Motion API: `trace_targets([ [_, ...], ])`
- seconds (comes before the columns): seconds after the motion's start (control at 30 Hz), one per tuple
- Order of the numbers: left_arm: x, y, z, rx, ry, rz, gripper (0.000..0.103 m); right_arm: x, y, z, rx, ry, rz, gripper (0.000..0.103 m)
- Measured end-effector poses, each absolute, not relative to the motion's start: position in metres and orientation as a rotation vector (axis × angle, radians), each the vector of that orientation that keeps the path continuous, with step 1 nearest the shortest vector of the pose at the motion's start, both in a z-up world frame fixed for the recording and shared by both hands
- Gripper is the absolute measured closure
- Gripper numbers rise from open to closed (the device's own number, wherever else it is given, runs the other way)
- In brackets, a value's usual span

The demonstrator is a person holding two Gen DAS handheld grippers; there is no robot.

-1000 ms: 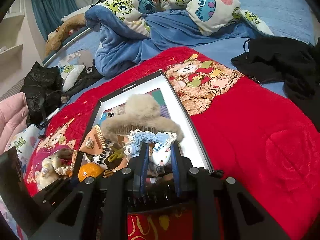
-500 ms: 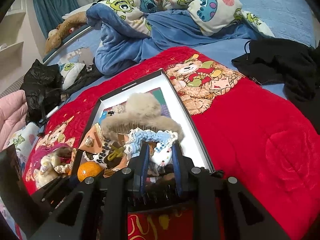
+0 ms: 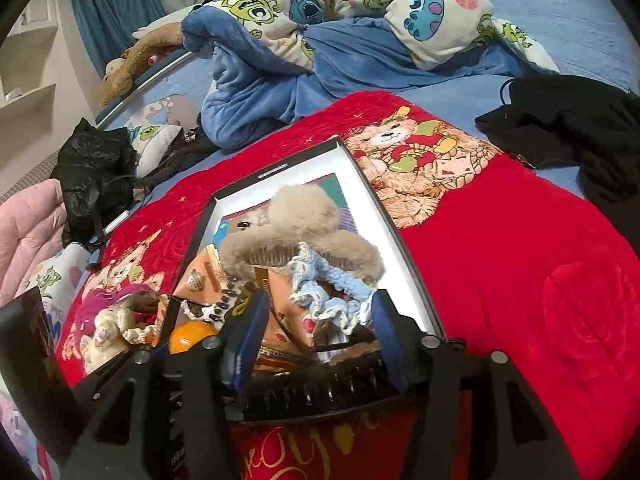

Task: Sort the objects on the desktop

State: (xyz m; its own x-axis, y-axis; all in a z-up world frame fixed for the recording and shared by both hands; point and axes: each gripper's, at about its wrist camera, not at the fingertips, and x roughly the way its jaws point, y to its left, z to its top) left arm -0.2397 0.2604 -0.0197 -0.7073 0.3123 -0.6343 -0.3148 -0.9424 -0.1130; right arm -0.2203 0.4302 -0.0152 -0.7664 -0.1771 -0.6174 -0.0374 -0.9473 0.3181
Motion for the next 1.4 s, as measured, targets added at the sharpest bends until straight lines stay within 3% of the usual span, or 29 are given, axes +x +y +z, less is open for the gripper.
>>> trace_targets([
  [0.07,-0.238,0.261,-0.017,-0.961,0.007,2.626,0.016,-0.219,0.43,-0.013,1.043,-0.486,-2.838,0.044],
  [0.23,-0.237,0.261,-0.015,-0.965,-0.016,2.616,0.012,-0.215,0.431,-0.006,1.001,-0.523,-2.808,0.02],
  [0.43,-0.236,0.267,-0.014,-0.997,0.046,2.624,0.007,-0.211,0.44,-0.002,0.959,-0.616,-2.776,0.005],
  [0.97,-0.211,0.237,0.016,-0.922,0.025,2.706,0.007,-0.192,0.438,0.021,0.891,-0.629,-2.799,0.004],
  [1.4,-0.149,0.119,0.088,-0.794,0.0,2.925,0.007,-0.167,0.375,0.059,0.797,-0.43,-2.83,0.001],
])
